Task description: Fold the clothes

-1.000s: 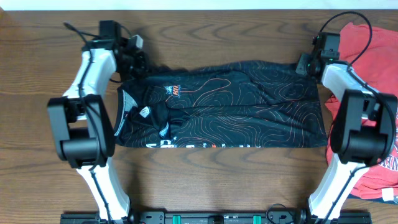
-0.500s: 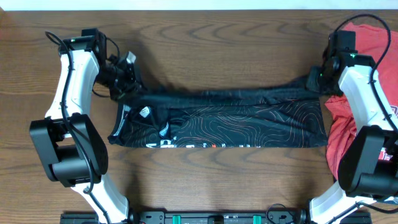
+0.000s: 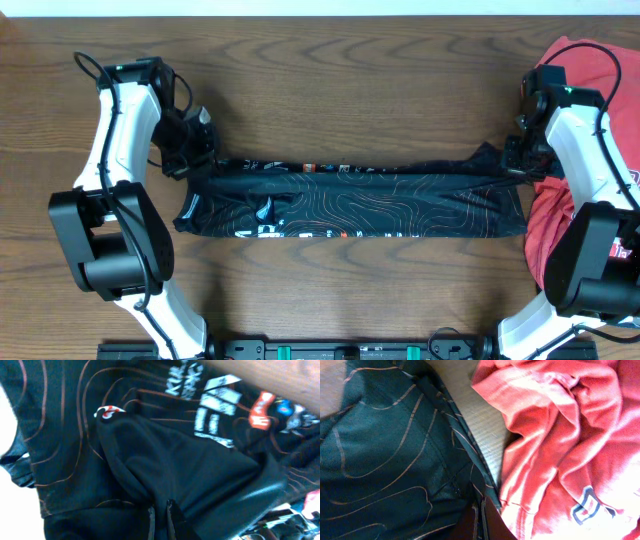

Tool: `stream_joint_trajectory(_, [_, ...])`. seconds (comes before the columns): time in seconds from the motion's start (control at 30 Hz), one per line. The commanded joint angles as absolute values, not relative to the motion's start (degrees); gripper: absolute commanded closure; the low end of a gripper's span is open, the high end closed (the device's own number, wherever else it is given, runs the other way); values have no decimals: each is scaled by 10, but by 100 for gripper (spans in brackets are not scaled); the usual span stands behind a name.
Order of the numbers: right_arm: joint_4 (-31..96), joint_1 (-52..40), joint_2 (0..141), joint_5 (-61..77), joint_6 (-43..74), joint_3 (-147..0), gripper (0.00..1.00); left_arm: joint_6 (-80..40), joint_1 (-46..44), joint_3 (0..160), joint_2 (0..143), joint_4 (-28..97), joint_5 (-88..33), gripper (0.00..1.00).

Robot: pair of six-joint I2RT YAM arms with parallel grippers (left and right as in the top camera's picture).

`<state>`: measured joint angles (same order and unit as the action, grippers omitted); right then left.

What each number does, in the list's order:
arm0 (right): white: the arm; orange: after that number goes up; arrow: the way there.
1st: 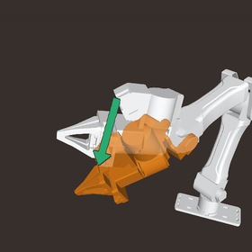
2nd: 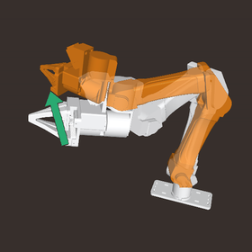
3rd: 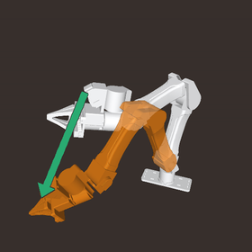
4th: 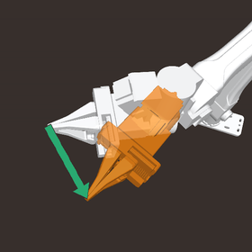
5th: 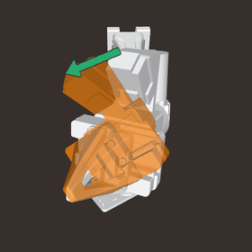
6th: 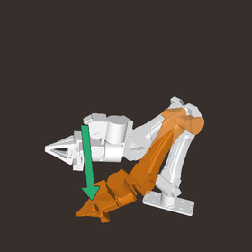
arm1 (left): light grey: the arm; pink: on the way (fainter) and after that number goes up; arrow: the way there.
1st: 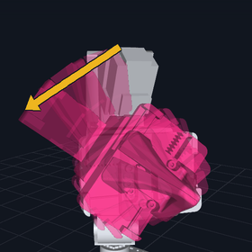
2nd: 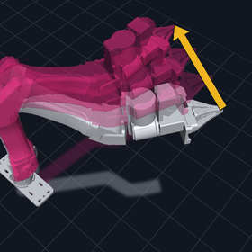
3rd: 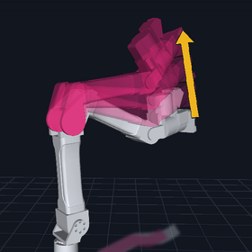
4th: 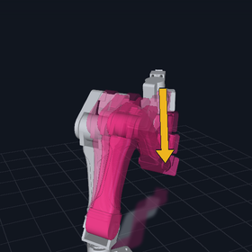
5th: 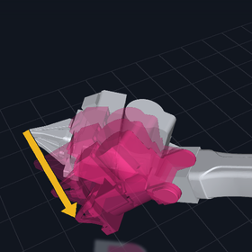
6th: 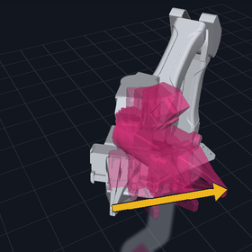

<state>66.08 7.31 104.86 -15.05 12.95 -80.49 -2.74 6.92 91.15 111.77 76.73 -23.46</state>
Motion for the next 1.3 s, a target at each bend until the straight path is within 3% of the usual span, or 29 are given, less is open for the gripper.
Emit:
stream_joint_trajectory(0.0, [671, 82, 1039, -179, 126, -805, 97, -22, 70, 891, 1118, 771, -202, 94])
stream_joint_trajectory(0.13, [681, 91, 1039, -181, 126, -805, 96, -25, 70, 879, 1118, 771, -203, 95])
stream_joint_trajectory(0.27, [686, 101, 1039, -180, 126, -805, 85, -25, 70, 879, 1118, 778, -203, 92])
stream_joint_trajectory(0.3, [689, 104, 1039, -181, 126, -805, 82, -24, 70, 879, 1118, 785, -203, 85])
stream_joint_trajectory(0.33, [693, 108, 1039, -181, 126, -805, 77, -24, 70, 879, 1118, 791, -202, 70])
stream_joint_trajectory(0.37, [696, 112, 1039, -180, 126, -805, 73, -24, 70, 879, 1118, 797, -202, 62])
stream_joint_trajectory(0.5, [701, 127, 1039, -180, 126, -805, 69, -24, 70, 879, 1118, 817, -202, 43])
stream_joint_trajectory(0.63, [705, 131, 1039, -173, 126, -805, 57, -24, 70, 879, 1118, 834, -203, 42])
stream_joint_trajectory(1.1, [680, 133, 1043, -15, -4, -777, 30, -24, 53, 879, 1118, 789, -203, 41])
stream_joint_trajectory(1.27, [632, 140, 1043, 40, -45, -738, 25, -24, 43, 879, 1118, 786, -203, 40])
